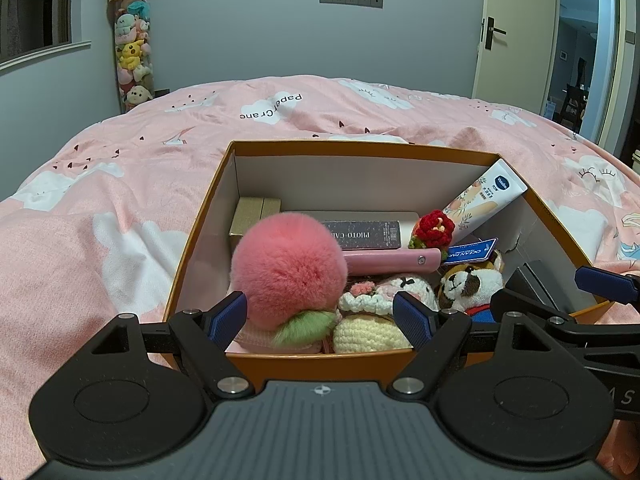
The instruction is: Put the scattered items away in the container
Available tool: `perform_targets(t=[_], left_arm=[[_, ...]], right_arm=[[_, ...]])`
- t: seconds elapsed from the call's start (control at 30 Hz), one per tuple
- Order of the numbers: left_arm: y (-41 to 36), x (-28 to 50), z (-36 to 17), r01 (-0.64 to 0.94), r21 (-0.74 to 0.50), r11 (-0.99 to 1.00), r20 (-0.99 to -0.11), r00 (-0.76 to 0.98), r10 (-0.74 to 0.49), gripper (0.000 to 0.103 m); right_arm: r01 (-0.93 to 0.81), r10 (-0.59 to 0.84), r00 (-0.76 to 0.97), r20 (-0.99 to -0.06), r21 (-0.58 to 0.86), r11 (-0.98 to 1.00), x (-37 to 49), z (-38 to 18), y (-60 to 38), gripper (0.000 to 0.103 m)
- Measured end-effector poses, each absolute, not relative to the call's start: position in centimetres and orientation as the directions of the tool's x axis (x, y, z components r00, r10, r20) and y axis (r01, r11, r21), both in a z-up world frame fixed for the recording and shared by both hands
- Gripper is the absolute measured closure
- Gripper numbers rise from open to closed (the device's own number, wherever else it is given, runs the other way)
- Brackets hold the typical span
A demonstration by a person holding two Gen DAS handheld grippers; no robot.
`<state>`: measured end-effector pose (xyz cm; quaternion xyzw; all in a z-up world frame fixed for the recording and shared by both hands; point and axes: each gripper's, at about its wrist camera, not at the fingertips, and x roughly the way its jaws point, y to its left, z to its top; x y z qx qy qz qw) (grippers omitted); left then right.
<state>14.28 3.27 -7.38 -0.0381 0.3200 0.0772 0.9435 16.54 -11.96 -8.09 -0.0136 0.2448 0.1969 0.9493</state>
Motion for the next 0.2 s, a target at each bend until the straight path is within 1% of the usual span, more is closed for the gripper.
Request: perform_targets(t=[0.2], left_arm=[[3.29, 14.19, -7.30, -0.170, -0.024, 0.985, -0.604, 0.787, 0.122, 0.008]], right_arm=[[-0.370, 0.355, 0.808, -0.471, 0.064, 0.927, 16.60, -8.17, -11.90, 0.003]])
